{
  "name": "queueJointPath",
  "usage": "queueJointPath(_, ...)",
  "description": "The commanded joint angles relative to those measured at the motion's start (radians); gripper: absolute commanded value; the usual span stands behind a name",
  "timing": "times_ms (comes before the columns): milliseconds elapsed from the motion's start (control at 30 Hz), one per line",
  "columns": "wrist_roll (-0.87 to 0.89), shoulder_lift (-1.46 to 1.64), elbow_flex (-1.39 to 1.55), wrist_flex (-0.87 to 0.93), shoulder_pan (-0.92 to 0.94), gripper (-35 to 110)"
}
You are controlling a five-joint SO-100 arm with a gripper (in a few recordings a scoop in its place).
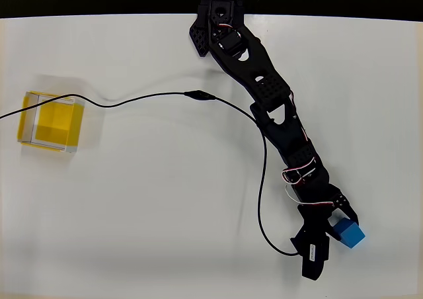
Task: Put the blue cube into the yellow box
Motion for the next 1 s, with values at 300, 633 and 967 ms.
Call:
queueJointPath(300, -0.011, 0.719, 0.357, 0.008, 0.133, 19)
queueJointPath(633, -0.003, 1.012, 0.701, 0.032, 0.319, 20)
queueJointPath(967, -0.008, 1.213, 0.971, -0.041, 0.538, 20)
